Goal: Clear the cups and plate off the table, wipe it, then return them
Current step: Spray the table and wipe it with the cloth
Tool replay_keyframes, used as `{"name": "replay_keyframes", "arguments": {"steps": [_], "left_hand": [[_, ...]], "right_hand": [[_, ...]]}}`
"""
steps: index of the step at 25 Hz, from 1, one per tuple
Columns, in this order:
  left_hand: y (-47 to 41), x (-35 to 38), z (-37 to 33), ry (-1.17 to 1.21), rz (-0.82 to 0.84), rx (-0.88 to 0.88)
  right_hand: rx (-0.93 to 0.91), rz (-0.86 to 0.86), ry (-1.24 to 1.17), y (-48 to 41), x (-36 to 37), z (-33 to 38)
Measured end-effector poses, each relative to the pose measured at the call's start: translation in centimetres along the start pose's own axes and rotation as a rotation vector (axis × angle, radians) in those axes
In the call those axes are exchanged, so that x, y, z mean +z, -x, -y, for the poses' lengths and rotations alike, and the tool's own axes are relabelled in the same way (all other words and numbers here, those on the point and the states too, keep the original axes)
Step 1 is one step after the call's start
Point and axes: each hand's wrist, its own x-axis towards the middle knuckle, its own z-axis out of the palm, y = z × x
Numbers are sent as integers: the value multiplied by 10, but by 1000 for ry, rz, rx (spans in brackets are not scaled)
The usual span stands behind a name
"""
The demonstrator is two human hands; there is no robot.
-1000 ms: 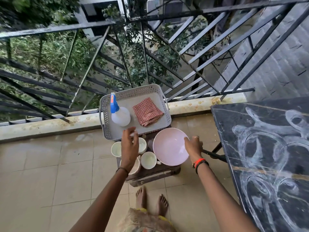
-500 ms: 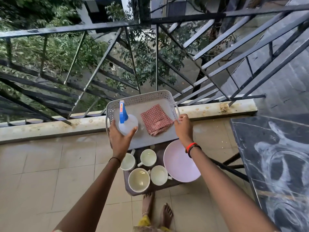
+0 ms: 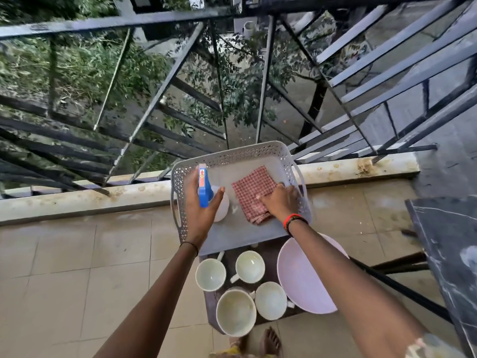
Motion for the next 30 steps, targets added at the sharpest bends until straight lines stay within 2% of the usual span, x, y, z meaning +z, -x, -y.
{"name": "replay_keyframes", "arguments": {"steps": [4,6,10,13,21,24,30], "left_hand": [[-8,1,4,35,56,11],[-10,1,4,37,52,27],[-13,2,4,-29,12,45],[-15,0,-8,-65,-14,83],[-15,-12,-90,-108,16,208],[-14,-2,-137,-30,138,207],[16,37,-240,86,583,211]], "right_hand": [[54,-87,78,-6,12,8],[58,-44,30,-11,9,7],[92,100,-271,-14,4,8],[109,206,-618,-1,-4,10],[136,126,-1185,67,-68,-19],[32,108,-1369,106,-109,-37],[-182,-6,-1576,180,-201,-80]]}}
